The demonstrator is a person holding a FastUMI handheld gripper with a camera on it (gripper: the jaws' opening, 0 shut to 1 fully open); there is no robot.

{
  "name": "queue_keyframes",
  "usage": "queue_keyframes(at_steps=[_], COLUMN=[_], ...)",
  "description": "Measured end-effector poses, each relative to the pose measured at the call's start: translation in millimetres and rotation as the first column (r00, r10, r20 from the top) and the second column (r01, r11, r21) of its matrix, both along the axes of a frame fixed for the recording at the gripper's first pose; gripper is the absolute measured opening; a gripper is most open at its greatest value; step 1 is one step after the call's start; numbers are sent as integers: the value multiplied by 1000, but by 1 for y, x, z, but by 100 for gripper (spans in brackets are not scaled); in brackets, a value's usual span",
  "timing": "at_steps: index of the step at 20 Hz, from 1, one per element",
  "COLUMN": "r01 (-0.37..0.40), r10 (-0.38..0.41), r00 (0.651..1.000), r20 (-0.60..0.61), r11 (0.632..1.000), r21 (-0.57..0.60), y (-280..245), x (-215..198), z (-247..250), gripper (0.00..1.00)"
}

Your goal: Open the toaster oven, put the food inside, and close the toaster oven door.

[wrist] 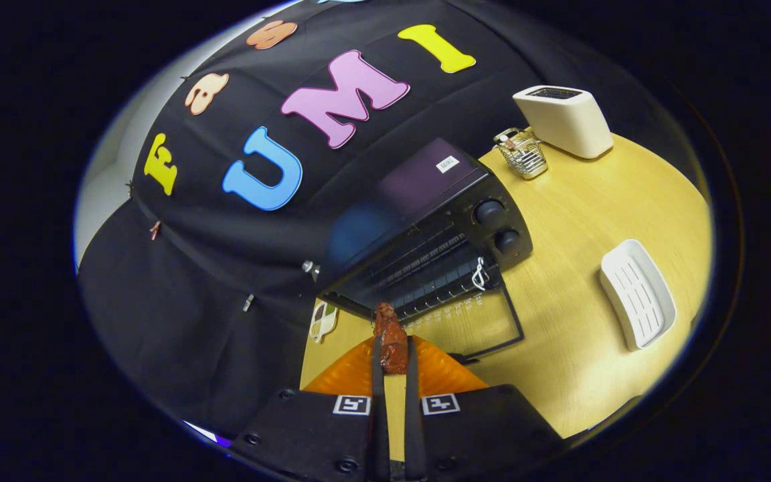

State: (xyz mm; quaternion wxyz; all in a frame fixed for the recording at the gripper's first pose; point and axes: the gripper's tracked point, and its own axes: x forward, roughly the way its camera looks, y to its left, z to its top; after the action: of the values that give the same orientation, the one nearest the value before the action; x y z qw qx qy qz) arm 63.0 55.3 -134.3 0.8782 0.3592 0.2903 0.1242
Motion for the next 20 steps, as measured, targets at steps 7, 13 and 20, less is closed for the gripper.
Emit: queue_keyframes(at_steps=[7, 13, 20], r01=[112, 209, 249], r10=[-114, -220, -260], r00=[993, 974, 961], r20=[39, 53, 97], r11=[992, 965, 962], r21=[58, 161, 111], y=[11, 25, 29], x=[80, 128, 156], z=[-35, -58, -82], gripper=[13, 13, 13])
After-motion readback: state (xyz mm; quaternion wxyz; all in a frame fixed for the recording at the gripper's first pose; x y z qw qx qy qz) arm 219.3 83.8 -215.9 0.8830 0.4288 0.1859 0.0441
